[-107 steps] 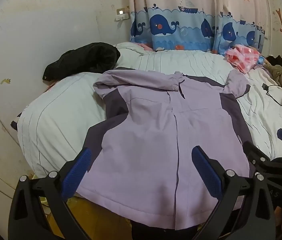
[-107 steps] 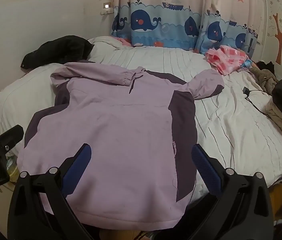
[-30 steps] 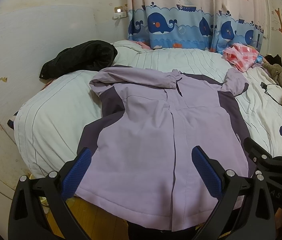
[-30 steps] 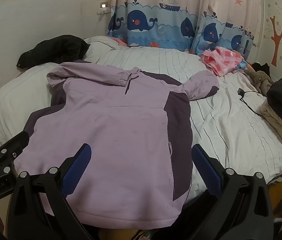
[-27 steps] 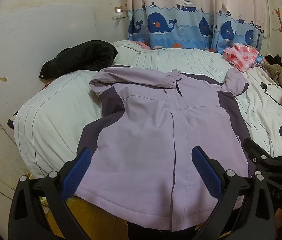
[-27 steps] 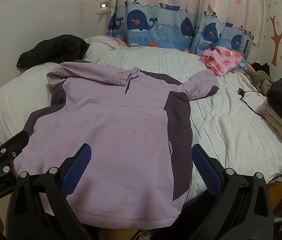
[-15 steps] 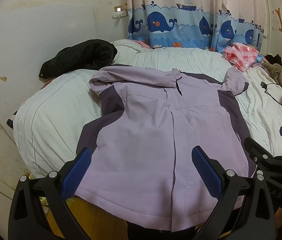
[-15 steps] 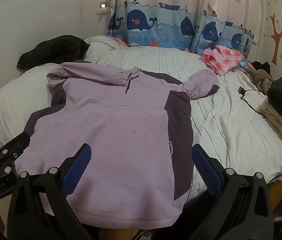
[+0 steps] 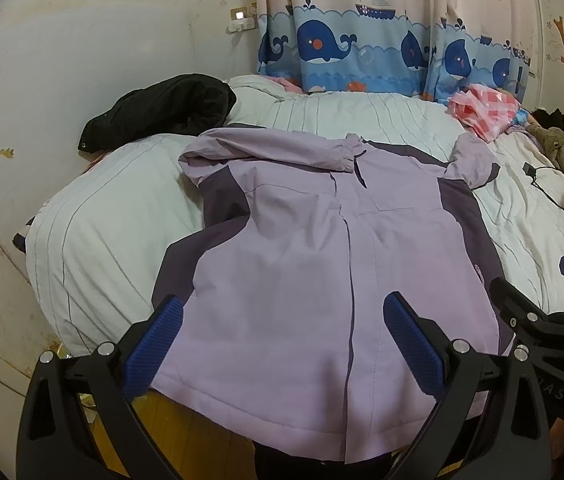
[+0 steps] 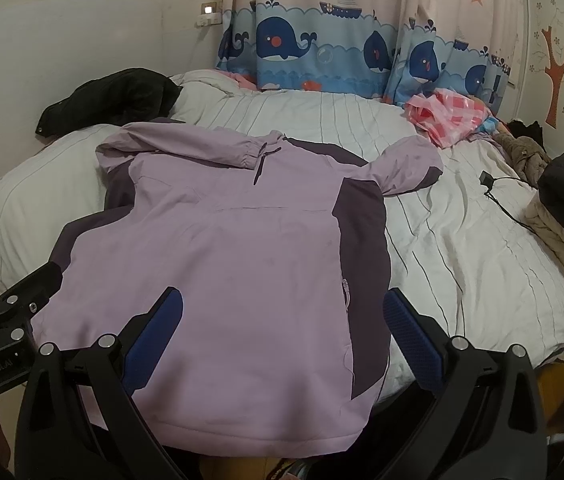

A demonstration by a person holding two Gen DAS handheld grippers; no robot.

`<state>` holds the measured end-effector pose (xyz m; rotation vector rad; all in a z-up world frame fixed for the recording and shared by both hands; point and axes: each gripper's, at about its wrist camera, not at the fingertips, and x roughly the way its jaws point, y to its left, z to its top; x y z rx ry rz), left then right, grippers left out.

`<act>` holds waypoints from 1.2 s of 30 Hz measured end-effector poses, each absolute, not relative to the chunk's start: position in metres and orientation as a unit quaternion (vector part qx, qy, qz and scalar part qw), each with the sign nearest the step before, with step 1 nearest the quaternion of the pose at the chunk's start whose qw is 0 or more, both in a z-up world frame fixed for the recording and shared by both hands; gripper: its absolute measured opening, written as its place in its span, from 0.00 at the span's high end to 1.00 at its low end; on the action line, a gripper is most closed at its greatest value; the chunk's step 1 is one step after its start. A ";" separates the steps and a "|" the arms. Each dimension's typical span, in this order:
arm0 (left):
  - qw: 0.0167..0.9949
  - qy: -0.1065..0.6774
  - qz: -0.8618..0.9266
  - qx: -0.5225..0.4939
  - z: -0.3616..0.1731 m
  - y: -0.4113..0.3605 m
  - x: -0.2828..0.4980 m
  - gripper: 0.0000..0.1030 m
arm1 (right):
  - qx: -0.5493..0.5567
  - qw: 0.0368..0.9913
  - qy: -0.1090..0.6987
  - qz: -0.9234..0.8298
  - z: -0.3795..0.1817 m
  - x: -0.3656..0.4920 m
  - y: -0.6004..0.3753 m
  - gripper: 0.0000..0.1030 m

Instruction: Fold large clothes

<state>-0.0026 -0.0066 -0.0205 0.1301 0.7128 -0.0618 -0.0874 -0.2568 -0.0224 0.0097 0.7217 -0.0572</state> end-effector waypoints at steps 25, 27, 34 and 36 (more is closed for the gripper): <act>0.932 0.353 -0.031 0.069 -0.026 -0.010 0.003 0.07 | 0.012 0.933 0.359 -0.024 -0.033 -0.086 -0.260 0.06; 0.933 0.353 -0.031 0.069 -0.026 -0.010 0.003 0.07 | 0.013 0.933 0.359 -0.024 -0.033 -0.085 -0.260 0.06; 0.933 0.352 -0.033 0.072 -0.027 -0.011 0.005 0.07 | 0.002 0.935 0.353 -0.025 -0.031 -0.074 -0.274 0.06; 0.932 0.353 -0.033 0.073 -0.025 -0.014 0.012 0.07 | 0.010 0.934 0.356 -0.041 -0.031 -0.059 -0.299 0.06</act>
